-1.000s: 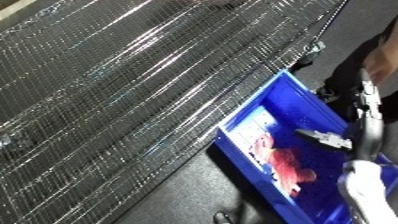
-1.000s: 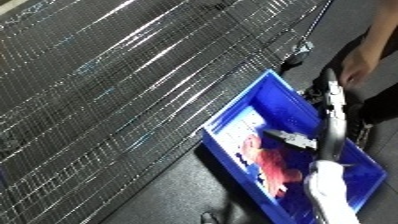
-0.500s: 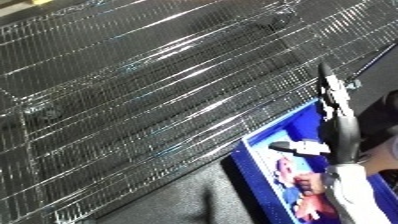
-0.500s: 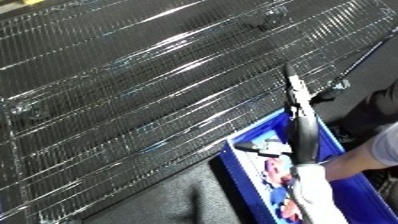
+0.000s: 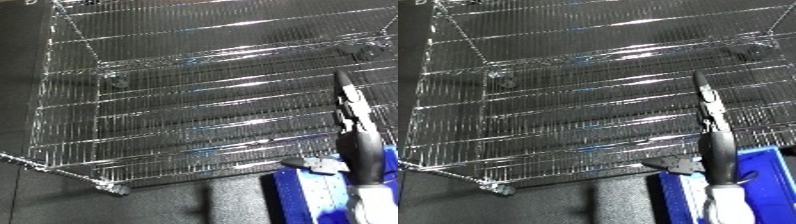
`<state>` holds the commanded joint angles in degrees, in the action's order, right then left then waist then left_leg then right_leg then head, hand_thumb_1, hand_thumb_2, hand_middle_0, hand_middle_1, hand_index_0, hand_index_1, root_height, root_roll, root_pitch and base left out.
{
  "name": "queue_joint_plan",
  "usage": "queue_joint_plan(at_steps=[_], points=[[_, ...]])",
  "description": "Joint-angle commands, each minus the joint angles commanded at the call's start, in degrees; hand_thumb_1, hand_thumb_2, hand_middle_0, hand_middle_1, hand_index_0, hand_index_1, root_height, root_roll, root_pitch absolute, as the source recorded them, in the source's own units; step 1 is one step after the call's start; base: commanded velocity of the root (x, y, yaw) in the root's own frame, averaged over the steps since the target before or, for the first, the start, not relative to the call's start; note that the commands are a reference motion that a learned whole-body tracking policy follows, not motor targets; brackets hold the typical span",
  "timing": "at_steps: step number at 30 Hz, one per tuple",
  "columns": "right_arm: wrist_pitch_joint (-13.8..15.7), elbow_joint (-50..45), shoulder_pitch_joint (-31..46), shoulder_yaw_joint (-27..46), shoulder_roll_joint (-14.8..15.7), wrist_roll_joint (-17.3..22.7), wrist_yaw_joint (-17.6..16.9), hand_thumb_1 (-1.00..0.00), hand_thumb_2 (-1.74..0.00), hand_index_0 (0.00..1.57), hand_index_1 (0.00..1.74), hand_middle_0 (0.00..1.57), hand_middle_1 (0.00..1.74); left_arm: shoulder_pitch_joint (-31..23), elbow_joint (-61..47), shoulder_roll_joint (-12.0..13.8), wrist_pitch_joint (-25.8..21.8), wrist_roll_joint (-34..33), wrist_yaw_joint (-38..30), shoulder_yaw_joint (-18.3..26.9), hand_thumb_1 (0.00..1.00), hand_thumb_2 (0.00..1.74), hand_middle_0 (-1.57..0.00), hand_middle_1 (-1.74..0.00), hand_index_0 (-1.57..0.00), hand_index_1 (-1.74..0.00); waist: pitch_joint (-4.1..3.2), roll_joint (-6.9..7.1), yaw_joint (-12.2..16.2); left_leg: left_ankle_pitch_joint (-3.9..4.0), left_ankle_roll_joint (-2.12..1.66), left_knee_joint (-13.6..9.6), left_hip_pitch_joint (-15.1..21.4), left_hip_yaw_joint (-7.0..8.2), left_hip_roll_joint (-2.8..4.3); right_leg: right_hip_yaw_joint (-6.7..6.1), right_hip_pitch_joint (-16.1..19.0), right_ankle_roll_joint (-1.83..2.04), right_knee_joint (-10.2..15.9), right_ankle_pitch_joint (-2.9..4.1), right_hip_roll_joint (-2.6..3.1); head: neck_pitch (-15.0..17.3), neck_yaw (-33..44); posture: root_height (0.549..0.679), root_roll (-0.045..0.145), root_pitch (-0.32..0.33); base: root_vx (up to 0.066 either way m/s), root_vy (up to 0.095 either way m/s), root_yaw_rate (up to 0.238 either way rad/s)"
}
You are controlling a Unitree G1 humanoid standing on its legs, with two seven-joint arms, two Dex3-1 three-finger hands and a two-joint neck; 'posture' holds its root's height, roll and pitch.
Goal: Pick up the object and place it into the box
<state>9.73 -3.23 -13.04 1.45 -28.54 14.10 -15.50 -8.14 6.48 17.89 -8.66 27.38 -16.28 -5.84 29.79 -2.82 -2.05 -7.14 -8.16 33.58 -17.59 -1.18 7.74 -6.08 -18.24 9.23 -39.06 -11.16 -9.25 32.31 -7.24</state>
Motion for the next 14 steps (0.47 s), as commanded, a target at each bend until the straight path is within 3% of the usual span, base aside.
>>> queue_joint_plan(at_steps=[14], points=[[-0.7, 1.5, -2.5, -3.7, 1.1, -1.9, 0.2, 0.00, 0.00, 0.00, 0.00, 0.00, 0.00, 1.1, -0.1, 0.3, 0.5, -1.3, -0.3, 0.1, 1.00, 1.74, -1.57, -1.74, -1.57, -1.74, 0.00, 0.59, -1.7, -0.54, 0.28, 0.4, -0.5, -0.64, -0.31, 0.23, -0.3, 0.20, 0.0, 0.10, -0.17, -0.1, 2.6, 0.631, 0.044, -0.164, 0.002, 0.014, 0.024]])
